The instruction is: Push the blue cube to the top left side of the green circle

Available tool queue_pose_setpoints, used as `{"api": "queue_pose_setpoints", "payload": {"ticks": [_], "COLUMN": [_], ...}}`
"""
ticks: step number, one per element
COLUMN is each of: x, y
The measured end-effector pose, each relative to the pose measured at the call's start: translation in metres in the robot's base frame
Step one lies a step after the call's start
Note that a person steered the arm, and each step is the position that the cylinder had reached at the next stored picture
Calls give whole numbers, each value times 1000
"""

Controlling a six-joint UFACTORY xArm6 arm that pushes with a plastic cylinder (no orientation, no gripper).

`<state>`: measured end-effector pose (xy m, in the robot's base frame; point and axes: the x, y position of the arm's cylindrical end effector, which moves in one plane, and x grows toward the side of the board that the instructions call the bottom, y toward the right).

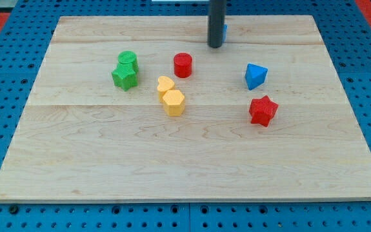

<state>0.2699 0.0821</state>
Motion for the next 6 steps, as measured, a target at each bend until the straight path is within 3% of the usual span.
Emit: {"api": "queue_pose_setpoints", "payload": {"ticks": [1,2,3,4,6], "x": [-1,-32,-34,-60,-41], "y": [12,11,39,26,-137]}}
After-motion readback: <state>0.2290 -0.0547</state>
